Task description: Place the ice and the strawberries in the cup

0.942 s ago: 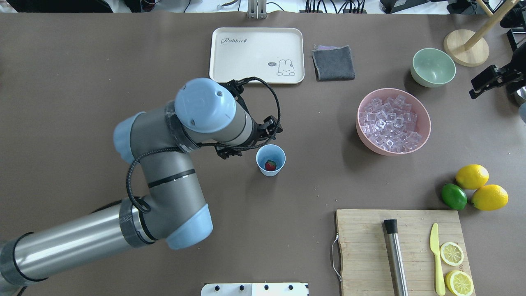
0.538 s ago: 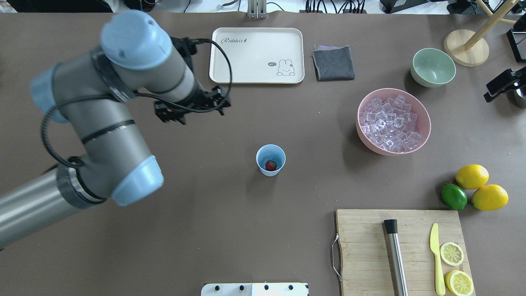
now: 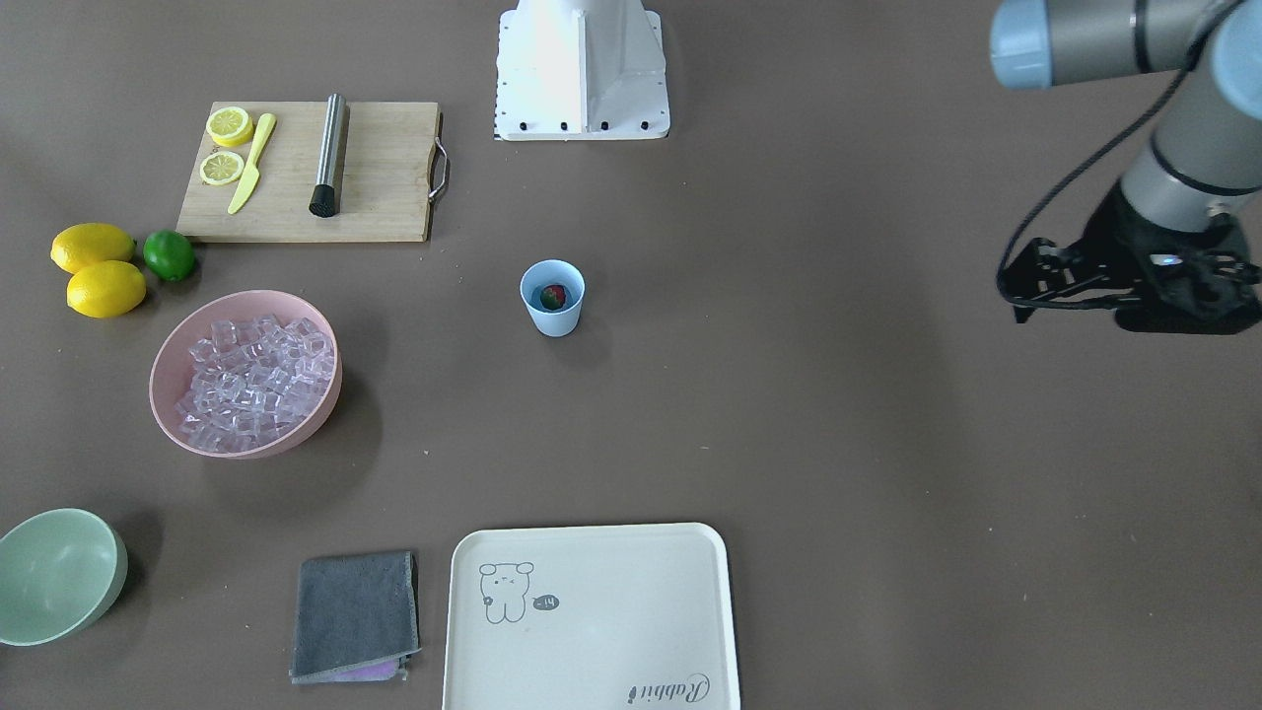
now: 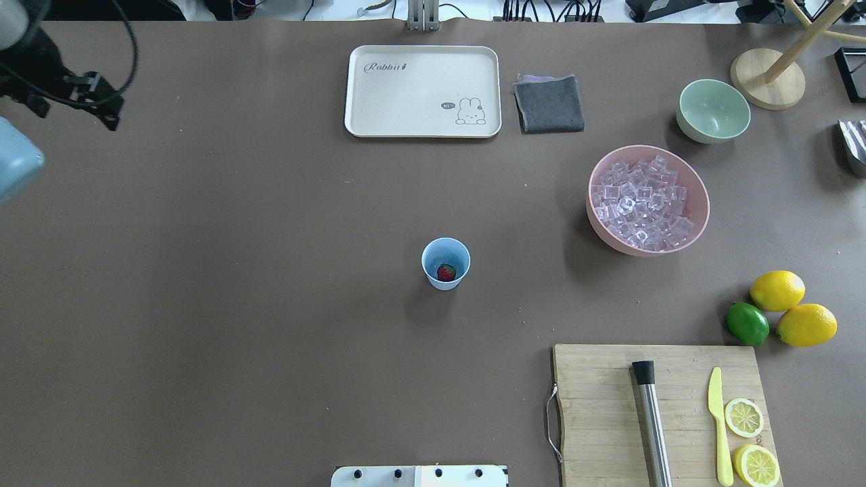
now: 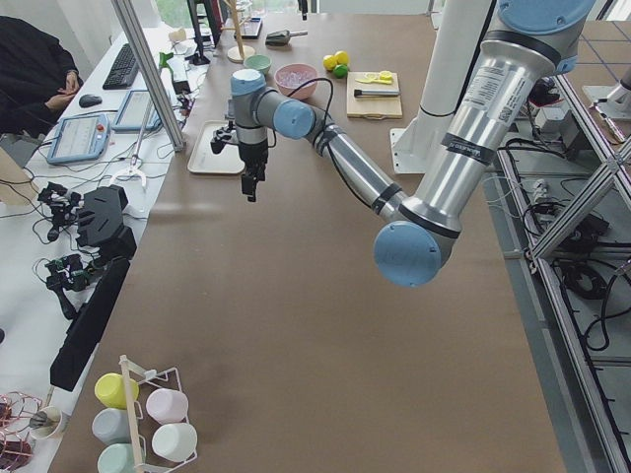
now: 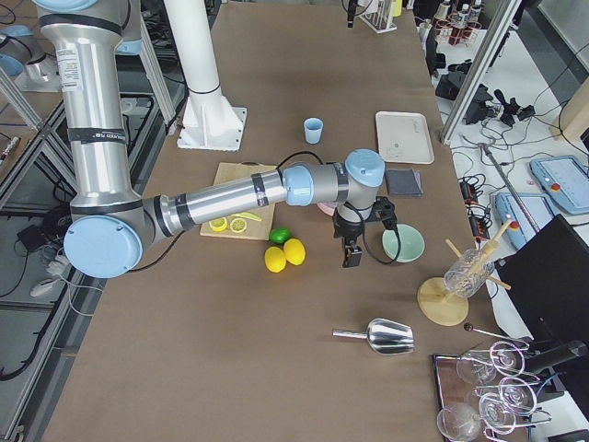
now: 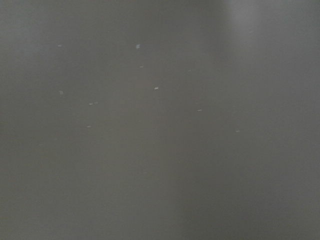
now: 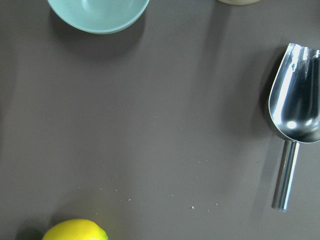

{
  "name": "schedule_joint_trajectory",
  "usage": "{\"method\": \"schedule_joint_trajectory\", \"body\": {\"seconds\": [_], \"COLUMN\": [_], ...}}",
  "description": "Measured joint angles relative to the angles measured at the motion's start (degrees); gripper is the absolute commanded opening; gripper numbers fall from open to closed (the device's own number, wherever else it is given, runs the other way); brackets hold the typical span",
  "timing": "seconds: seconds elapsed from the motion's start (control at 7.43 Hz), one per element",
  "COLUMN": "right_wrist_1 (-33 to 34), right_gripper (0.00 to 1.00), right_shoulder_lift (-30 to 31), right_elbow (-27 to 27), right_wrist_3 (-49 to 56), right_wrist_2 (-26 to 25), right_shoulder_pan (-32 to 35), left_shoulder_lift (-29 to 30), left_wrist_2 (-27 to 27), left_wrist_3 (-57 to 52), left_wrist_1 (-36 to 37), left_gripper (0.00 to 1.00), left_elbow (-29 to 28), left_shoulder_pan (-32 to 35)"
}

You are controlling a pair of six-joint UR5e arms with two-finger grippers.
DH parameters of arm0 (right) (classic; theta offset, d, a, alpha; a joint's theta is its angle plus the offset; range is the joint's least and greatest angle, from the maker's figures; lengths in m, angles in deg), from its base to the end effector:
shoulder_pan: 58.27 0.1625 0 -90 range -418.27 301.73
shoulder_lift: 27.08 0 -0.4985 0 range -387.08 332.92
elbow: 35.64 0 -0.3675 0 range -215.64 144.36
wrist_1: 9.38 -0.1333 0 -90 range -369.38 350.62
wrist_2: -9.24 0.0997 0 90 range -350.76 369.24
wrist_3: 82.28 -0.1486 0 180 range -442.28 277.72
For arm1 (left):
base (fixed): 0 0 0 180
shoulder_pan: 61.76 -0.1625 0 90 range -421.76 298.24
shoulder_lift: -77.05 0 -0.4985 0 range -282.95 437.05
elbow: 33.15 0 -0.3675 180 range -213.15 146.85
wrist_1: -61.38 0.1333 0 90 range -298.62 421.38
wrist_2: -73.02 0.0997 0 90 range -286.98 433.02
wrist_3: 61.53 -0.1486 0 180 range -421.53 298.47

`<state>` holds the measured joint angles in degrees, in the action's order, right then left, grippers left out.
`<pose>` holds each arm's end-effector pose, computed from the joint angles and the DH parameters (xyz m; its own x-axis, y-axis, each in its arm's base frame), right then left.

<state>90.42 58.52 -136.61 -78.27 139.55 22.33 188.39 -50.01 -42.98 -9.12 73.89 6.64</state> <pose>-0.0455 -0.5021 0.6652 0.7289 -0.2547 0.6355 0.2140 0.9665 0.1419 0.1738 -0.5810 0.4843 0.7883 0.1682 -0.5919 -0.1029 0.9844 0.1427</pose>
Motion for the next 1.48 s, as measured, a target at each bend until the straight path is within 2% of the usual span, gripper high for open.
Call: {"method": "schedule_joint_trajectory", "body": {"seconds": [0.4, 0.67, 0.94, 1.48], "right_wrist_1": [-0.06, -0.12, -0.13, -0.13], "right_gripper": [1.0, 1.0, 1.0, 1.0], "right_shoulder_lift": [0.11, 0.34, 0.56, 0.26], "right_elbow": [2.02, 2.5, 2.54, 2.26], "right_wrist_3": [3.61, 4.78, 6.18, 6.4], "right_wrist_2": [0.17, -0.02, 0.06, 0.21], "right_shoulder_pan": [1.78, 2.76, 3.98, 4.34], "left_shoulder_lift": [-9.5, -15.01, -19.44, -20.05], "left_wrist_2": [-8.44, -10.33, -10.4, -10.09], "left_wrist_3": [-22.96, -30.84, -31.53, -29.66], "left_wrist_1": [0.38, -0.17, -3.43, -5.25], "left_gripper": [0.98, 0.98, 0.98, 0.98], "left_elbow": [-4.39, -6.15, -6.24, -5.84], "left_shoulder_pan": [13.22, 17.59, 19.01, 19.28]}}
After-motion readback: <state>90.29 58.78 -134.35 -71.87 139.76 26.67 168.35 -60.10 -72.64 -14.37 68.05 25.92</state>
